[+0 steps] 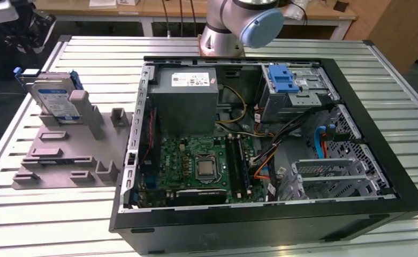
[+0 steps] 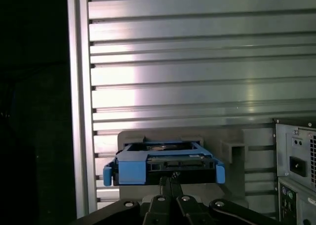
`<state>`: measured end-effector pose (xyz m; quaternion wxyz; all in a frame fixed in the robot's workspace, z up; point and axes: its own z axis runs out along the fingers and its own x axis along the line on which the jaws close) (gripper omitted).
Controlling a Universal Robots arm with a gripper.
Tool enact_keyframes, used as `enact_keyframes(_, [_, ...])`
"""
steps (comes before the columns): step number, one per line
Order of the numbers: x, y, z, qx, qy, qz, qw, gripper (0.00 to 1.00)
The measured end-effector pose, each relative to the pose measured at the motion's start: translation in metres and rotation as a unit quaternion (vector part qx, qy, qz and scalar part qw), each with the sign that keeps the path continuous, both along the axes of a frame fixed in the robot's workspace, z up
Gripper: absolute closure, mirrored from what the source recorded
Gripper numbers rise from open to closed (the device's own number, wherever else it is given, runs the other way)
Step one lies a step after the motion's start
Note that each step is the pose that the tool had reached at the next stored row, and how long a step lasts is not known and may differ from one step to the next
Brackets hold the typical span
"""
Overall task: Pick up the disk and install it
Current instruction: 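Reach for the disk, then pick up the disk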
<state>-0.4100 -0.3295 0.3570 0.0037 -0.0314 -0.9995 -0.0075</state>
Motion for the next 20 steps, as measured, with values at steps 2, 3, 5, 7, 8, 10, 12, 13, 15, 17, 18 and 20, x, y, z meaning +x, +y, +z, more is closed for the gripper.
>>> enact_keyframes(2, [-0.006, 0.0009, -0.0004, 0.0000, 0.0003, 0.000, 1.0000, 0.89])
enact_keyframes(3, [-0.009, 0.0014, -0.0006, 0.0000, 0.0005, 0.000, 1.0000, 0.89])
enact_keyframes(5, [-0.014, 0.0018, -0.0008, 0.0000, 0.0006, 0.000, 1.0000, 0.89])
enact_keyframes(7, [-0.018, 0.0022, -0.0009, 0.0000, 0.0005, 0.000, 1.0000, 0.89])
enact_keyframes(8, [-0.020, 0.0023, -0.0010, 0.0000, 0.0005, 0.000, 1.0000, 0.89])
enact_keyframes(10, [-0.021, 0.0024, -0.0010, 0.0000, 0.0005, 0.000, 1.0000, 0.89])
enact_keyframes(12, [-0.021, 0.0024, -0.0009, 0.0000, 0.0005, 0.000, 1.0000, 0.89])
enact_keyframes(13, [-0.021, 0.0024, -0.0010, 0.0000, 0.0005, 0.000, 1.0000, 0.89])
enact_keyframes(15, [-0.021, 0.0024, -0.0010, 0.0000, 0.0005, 0.000, 1.0000, 0.89])
enact_keyframes(17, [-0.021, 0.0024, -0.0009, 0.0000, 0.0005, 0.000, 1.0000, 0.89])
enact_keyframes(18, [-0.021, 0.0024, -0.0009, 0.0000, 0.0005, 0.000, 1.0000, 0.89])
enact_keyframes(20, [-0.021, 0.0024, -0.0010, 0.0000, 0.0005, 0.000, 1.0000, 0.89])
